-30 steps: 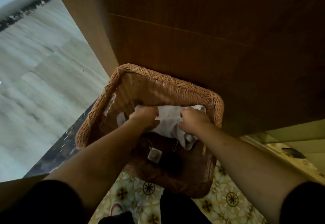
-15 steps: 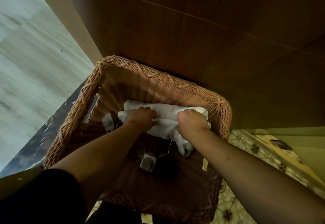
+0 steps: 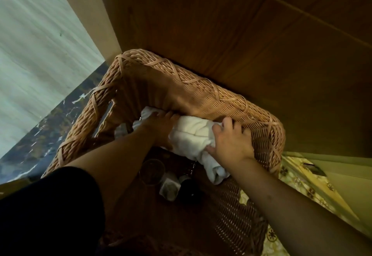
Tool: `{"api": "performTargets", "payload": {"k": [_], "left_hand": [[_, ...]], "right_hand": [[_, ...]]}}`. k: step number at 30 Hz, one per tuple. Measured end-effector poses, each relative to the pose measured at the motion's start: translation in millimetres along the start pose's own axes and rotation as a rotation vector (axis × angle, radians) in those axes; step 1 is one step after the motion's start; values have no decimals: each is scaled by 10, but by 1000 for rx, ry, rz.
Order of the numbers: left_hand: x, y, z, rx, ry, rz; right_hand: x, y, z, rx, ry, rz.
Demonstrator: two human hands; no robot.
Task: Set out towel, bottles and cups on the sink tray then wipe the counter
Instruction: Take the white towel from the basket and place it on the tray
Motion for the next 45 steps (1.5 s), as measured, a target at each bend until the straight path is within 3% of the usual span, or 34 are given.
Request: {"api": "performTargets", "payload": {"k": [4, 10, 18, 22, 27, 32, 36, 45], "left_hand": [[0, -113, 133, -30, 47, 34], [-37, -134, 214, -70, 139, -69], [4, -111, 195, -118, 143, -161], [14, -55, 60, -89, 214, -210], [1, 301, -362, -178, 297, -194], [-136, 754, -962, -271, 370, -229], [-343, 1200, -1523, -463, 442, -290], [-728, 2117, -2837, -866, 445, -373]], "right_hand": [[23, -99, -24, -84, -48, -42], [65, -127, 105, 8, -146, 8], [142, -31, 171, 142, -29, 47], [148, 94, 43, 102, 15, 76], [137, 408, -184, 74, 103, 87], [-25, 981, -517, -104, 187, 39], [-200, 1531, -930, -310, 281, 12], [-339, 3036, -2092, -545, 474, -61]]}}
Point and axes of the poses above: each hand's wrist, its own z-axis towards the middle knuckle, its own y-axis out of the back of the hand, x = y × z, the point moved 7 cm from there along z, towards the middle knuckle, and after that the axes turned 2 degrees about x, right-handed, at the moved point
